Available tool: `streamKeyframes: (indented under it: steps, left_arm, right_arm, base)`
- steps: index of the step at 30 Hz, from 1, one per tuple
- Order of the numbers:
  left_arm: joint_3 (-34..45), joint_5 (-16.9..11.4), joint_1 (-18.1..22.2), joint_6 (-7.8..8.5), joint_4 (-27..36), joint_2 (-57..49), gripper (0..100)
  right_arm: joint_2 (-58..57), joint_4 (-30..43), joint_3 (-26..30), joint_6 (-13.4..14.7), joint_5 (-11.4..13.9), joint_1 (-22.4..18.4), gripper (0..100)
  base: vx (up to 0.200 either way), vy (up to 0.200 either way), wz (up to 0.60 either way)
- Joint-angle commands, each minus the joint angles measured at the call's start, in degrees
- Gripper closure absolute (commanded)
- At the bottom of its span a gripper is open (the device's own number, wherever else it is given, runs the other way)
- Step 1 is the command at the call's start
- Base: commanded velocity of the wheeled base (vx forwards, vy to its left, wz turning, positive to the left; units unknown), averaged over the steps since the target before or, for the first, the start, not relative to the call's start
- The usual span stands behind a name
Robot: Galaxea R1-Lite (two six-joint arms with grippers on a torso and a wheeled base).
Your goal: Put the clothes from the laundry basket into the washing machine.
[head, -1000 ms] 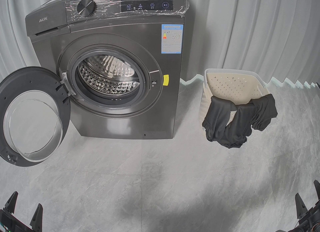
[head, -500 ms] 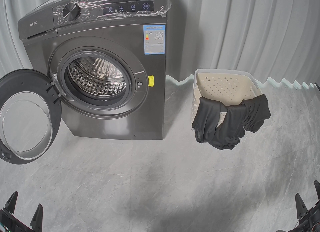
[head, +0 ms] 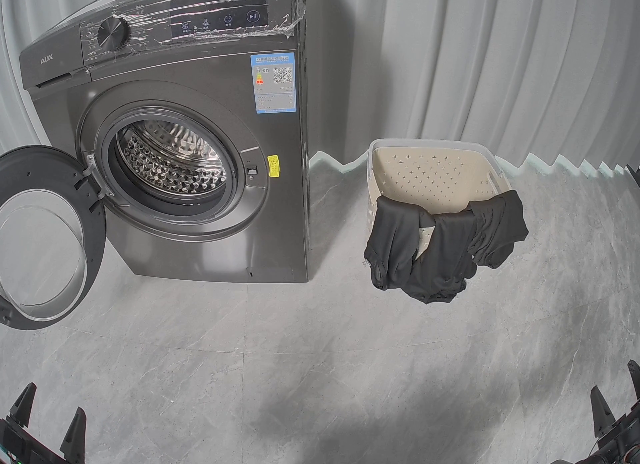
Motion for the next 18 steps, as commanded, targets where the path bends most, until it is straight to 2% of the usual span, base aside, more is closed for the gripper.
streamKeyframes:
  steps: [1,11,18]
  left_arm:
    - [0.9,0.0,0.0,-0.11,0.0,-0.9,0]
    - [0.9,0.0,0.0,-0.2,0.0,-0.9,0]
    - [0.9,0.0,0.0,-0.29,0.0,-0.9,0]
  right_arm:
    - [-0.8,0.0,1.0,0.0,0.0,0.0,0]
    - [-0.8,0.0,1.0,-0.1,0.1,0.0,0]
    - [-0.8,0.0,1.0,-0.1,0.1,0.0,0]
  base:
    - [0.2,0.0,0.0]
    - [0.2,0.0,0.0]
    - [0.0,0.0,0.0]
